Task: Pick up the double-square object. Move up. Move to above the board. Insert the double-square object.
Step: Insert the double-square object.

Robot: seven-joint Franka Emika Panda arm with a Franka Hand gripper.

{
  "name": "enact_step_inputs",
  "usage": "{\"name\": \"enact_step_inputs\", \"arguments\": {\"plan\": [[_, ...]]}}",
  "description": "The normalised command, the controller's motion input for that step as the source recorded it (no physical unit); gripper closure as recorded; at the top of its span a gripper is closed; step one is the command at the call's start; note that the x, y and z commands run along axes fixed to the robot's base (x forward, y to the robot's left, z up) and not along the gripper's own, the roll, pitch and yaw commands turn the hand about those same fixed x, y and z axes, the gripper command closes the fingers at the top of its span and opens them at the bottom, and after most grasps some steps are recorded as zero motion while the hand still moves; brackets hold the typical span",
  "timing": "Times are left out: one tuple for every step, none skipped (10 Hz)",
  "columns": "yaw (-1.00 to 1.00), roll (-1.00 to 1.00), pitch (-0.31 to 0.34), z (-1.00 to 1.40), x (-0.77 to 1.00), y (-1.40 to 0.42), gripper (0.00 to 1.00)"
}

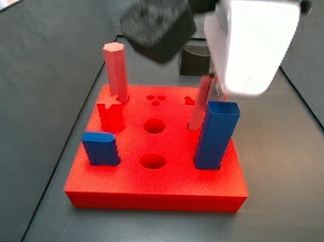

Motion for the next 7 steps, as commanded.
{"name": "enact_step_inputs", "arguments": {"plan": [[0.05,0.08,0.000,-0.44,0.00,0.00,1.00],[0.06,0.10,0.000,-0.40,-0.01,0.00,1.00],[0.04,0.11,0.000,-0.36,-0.08,0.00,1.00],[0.03,0.07,0.000,-0.25,-0.07,0.00,1.00],[0.00,0.00,0.000,0.00,0.00,0.00,1.00],[0.00,0.01,0.000,0.00,0.00,0.00,1.00],[0.00,0.03,0.000,0.00,0.00,0.00,1.00]]}}
